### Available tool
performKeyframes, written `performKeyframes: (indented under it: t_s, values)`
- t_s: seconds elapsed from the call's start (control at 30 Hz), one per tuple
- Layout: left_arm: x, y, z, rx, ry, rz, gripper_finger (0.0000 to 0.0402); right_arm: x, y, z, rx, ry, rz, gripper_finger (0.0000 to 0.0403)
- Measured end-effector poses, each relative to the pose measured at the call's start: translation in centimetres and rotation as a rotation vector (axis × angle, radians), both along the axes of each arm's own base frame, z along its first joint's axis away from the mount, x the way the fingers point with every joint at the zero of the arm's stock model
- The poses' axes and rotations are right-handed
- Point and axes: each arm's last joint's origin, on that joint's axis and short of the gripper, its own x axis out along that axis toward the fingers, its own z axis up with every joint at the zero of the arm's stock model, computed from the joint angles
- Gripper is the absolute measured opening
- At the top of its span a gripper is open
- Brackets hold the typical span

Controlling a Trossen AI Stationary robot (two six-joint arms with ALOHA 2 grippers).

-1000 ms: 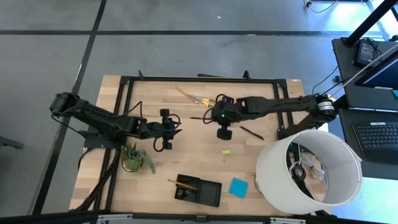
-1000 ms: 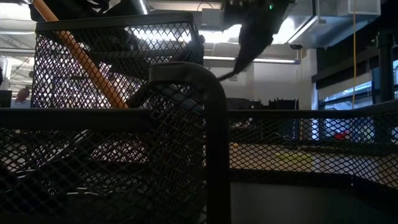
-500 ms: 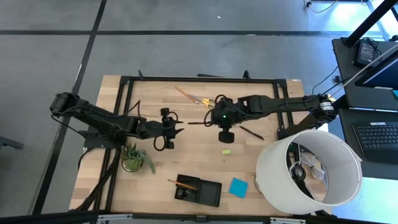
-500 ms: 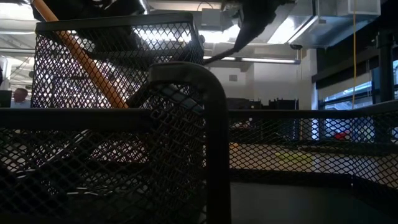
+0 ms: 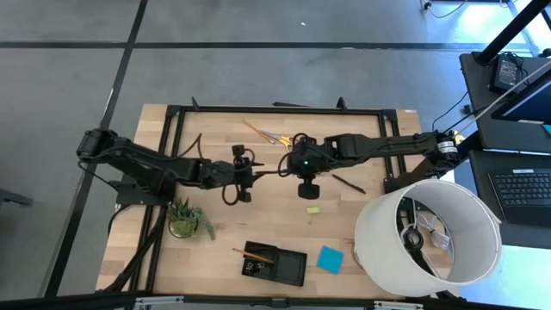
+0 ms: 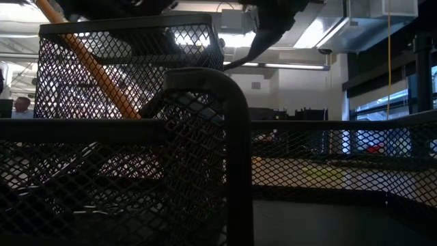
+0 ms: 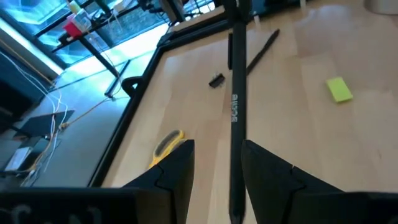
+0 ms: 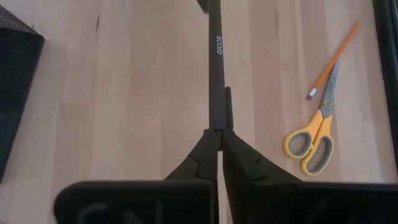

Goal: Pick and place office supplies into organizer
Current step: Put the left black pen into the black desk organizer

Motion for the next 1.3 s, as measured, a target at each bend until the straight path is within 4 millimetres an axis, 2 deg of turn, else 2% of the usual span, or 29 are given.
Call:
performKeyframes:
  t_s: [0.23,0.73,1.0,1.3]
  values:
    - [2.4,0.1,0.7,0.013,-0.018,-0.056,0.0128,0.1,0.0,0.1,0.001,-0.015,0.0,0.001]
    - [5.8,-0.2,1.1,0.02,-0.018,-0.04,0.0128,0.4,0.0,0.3,-0.006,-0.048,0.013,0.001]
    - [6.0,-0.1,2.0,0.022,-0.045,-0.023,0.0127,0.4,0.1,0.3,-0.011,-0.055,0.022,0.001]
    - [5.9,0.0,1.9,0.023,-0.038,-0.021,0.0121,0.5,0.2,0.4,-0.012,-0.066,0.026,0.001]
